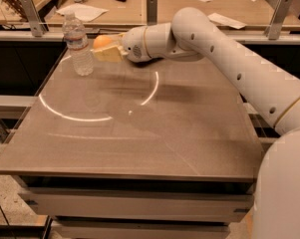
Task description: Move orange near water bottle
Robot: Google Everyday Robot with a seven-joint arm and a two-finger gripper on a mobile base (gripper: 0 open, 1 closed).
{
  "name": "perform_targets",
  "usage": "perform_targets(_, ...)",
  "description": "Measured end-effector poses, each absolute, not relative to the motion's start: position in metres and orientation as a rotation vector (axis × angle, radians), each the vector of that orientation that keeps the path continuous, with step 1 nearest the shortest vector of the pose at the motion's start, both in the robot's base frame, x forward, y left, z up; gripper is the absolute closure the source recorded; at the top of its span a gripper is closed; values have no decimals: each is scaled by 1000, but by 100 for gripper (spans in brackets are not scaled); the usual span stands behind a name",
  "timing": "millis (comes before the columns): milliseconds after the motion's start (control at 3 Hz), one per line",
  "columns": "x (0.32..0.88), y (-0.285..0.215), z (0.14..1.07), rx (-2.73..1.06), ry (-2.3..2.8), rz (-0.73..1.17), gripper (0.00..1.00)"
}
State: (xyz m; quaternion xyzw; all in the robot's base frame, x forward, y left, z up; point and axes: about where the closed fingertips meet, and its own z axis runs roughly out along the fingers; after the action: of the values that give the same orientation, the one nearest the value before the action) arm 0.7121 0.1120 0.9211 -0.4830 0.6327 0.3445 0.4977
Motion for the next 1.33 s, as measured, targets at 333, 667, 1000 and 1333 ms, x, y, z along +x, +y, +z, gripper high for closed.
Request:
perform_targets(333,719,107,903,-1170,1581,828,100)
perform_targets(667,727,123,890,-1259,1582,832,100)
perform_targets(1000,729,155,892,-1363,1524,867,100)
perform_targets(1333,732,163,880,-1420,1560,866,100)
